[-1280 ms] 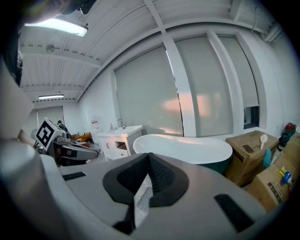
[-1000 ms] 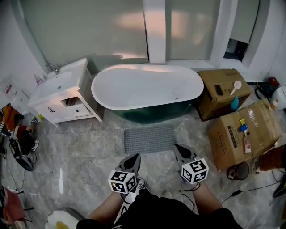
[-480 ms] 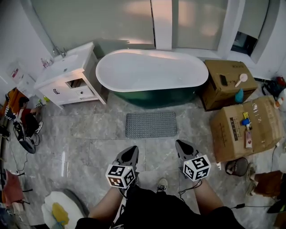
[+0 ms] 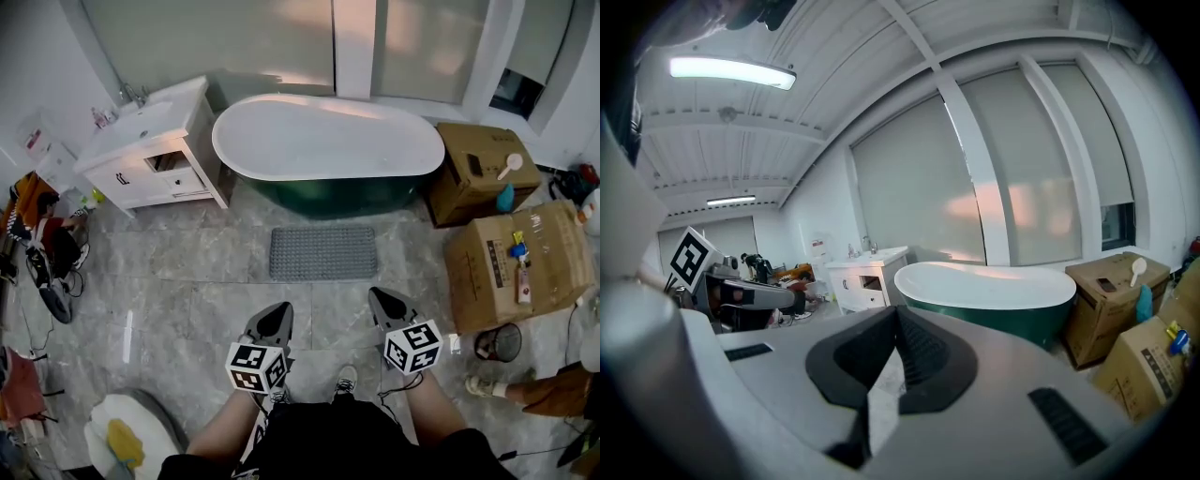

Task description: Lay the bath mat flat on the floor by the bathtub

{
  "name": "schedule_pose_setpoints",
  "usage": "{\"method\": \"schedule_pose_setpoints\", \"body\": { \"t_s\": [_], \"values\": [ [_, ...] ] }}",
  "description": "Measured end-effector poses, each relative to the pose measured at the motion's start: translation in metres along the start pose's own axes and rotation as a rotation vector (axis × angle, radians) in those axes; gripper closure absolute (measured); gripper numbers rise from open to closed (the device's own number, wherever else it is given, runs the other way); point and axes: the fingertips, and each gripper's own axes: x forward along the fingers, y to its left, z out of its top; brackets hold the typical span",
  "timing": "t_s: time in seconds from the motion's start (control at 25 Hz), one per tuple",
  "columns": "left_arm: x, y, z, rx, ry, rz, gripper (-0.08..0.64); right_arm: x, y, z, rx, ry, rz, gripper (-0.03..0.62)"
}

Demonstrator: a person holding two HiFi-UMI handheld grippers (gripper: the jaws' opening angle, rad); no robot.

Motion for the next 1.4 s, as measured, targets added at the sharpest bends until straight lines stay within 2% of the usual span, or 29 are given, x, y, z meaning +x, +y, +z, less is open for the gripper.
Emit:
{"method": "schedule_pose_setpoints", "body": {
  "t_s": [0.28,0.6,0.88,1.4],
  "values": [
    [-0.042,0.042,0.002,-0.007,-0.015,-0.042,0.543,0.011,0.066,0.005,-0.014,-0.015,-0.031,0.575],
    [-0.075,0.083,0.003,-0.025,-0.025,-0.080,0.543,0.018,0.118,0.009,-0.024,-0.019,-0.083,0.575],
    [-0.091,0.101,0.004,-0.025,-0.030,-0.118,0.543,0.023,0.147,0.001,-0.023,-0.004,-0.104,0.575],
    [-0.109,0.110,-0.005,-0.002,-0.011,-0.164,0.543,0.016,0.170,-0.014,0.012,-0.005,-0.147,0.575]
  ]
}}
